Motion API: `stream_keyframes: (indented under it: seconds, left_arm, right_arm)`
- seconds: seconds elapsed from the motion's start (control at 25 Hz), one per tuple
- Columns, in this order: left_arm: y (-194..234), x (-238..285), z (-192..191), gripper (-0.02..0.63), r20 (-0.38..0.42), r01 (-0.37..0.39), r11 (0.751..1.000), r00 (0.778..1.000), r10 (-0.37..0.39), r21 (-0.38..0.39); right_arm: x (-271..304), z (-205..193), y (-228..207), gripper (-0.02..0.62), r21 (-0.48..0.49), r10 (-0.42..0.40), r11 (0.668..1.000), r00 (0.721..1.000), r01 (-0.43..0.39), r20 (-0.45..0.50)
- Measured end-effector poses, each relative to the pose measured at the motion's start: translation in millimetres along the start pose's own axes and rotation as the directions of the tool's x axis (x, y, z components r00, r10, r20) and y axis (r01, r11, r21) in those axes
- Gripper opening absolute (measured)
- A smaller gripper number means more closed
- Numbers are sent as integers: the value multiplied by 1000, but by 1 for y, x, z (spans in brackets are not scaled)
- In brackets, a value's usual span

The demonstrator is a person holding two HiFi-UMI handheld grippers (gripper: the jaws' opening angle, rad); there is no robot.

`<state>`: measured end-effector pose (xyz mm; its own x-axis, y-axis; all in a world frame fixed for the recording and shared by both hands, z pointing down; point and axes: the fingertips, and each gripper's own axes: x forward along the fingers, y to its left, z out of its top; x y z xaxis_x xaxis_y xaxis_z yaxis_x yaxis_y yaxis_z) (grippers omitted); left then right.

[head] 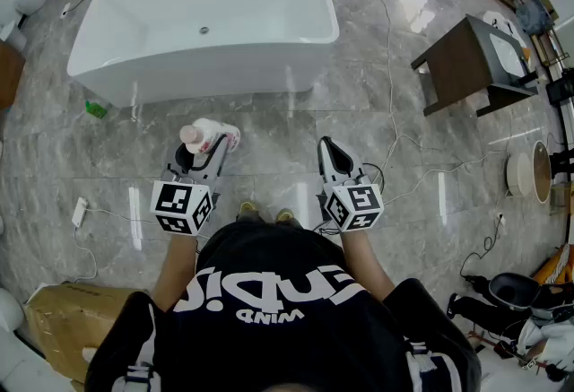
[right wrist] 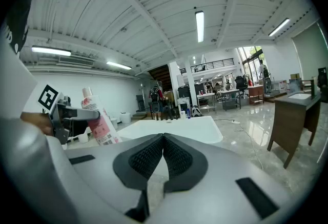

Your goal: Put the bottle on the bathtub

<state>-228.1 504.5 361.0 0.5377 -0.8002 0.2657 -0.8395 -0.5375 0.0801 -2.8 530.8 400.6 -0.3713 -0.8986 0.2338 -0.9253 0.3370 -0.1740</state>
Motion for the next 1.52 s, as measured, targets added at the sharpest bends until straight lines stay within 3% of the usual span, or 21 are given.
stream_keyframes:
  seconds: [0.44,0.72,1.08,1.52]
  left_arm:
    - [28,4,-5,221,1,52,998,999,-52,22]
    - [37,26,-8,222,-16,77,997,997,-77,15]
    - [58,88,-3,222,-32,78,997,996,-77,21]
    - [96,202,50,222,-37,44,999,998,-44,23]
  right_arm:
    - [29,0,17,24,-1,-49,999,999,49,19]
    - [42,6,1,23,3,-85,996,996,85,22]
    - [96,8,-38,23,25,-80,997,997,79,23]
    - [206,57,-112,23,43,-25,999,1000,24,16]
